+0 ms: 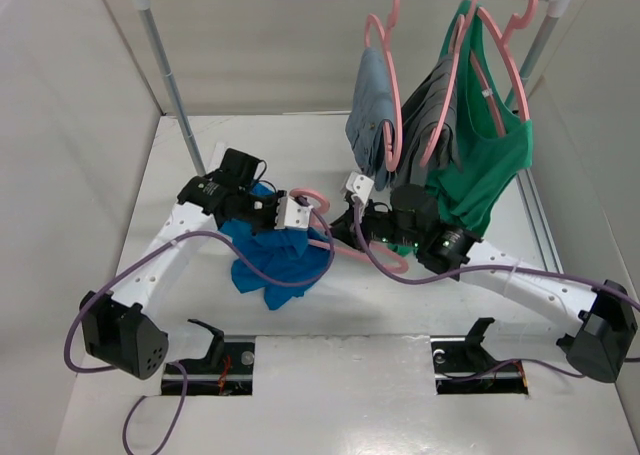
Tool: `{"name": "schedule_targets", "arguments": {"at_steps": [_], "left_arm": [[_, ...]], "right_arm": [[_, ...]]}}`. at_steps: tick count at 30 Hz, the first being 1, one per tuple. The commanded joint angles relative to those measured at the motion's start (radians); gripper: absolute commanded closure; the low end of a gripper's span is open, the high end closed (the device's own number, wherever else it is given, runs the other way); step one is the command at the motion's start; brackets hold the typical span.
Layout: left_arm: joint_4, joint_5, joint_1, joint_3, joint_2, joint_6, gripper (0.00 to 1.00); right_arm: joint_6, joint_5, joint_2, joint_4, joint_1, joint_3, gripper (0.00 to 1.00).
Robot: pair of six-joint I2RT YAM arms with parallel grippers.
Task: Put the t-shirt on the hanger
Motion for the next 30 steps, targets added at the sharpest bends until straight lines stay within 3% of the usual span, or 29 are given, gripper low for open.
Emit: {"name": "schedule_targets", "arguments": {"at_steps": [1,2,5,6,7,8,12,17,23,26,27,28,29,30], "left_arm": [[-0.083,0.036,0.02,0.047,-0.052,-0.031,1.0],[-0.1,0.036,0.034,0.047,-0.052,-0.018,1.0],[-0.11,0.013,0.078,0.027,-0.103,-0.018,1.0],[-0.11,-0.007,0.078,0.017,-0.126,-0.043,1.0],[-0.09,-0.057,0.089,-0.006,-0.138,-0.07,1.0],[-0.056,-0.099,0.115,-0.031,-0.147,-0.136,1.0],[-0.056,-0.108,0.201,-0.079,-0.172,-0.179,1.0],[-0.044,-0.098,0.276,-0.172,-0.261,-0.231,1.0],[0.163,-0.216,0.276,-0.214,-0.34,-0.596,1.0],[0.194,-0.254,0.276,-0.214,-0.353,-0.701,1.0],[0.205,-0.265,0.276,-0.214,-0.363,-0.754,1.0],[0.205,-0.265,0.276,-0.214,-0.364,-0.771,1.0],[0.205,-0.265,0.276,-0.214,-0.364,-0.771,1.0],[0.216,-0.274,0.276,-0.214,-0.376,-0.782,1.0]], "right_arm": [[0.002,0.062,0.007,0.068,0.006,0.071,1.0],[0.011,0.075,0.016,0.051,0.006,0.082,1.0],[0.011,0.115,0.026,0.02,0.006,0.102,0.62],[0.022,0.115,0.026,-0.003,0.006,0.102,0.43],[0.022,0.16,0.026,-0.015,0.006,0.102,0.36],[0.046,0.215,0.026,-0.036,0.006,0.102,0.3],[0.111,0.323,-0.019,-0.066,0.006,0.08,0.27],[0.162,0.43,-0.019,-0.086,0.04,0.08,0.27],[0.307,0.501,0.099,-0.086,0.095,0.129,0.34],[0.364,0.495,0.212,-0.086,0.095,0.202,0.53],[0.393,0.483,0.242,-0.086,0.095,0.224,0.74],[0.407,0.457,0.272,-0.086,0.095,0.244,0.89],[0.422,0.446,0.326,-0.086,0.095,0.278,1.0],[0.456,0.434,0.349,-0.086,0.095,0.29,1.0]]}}
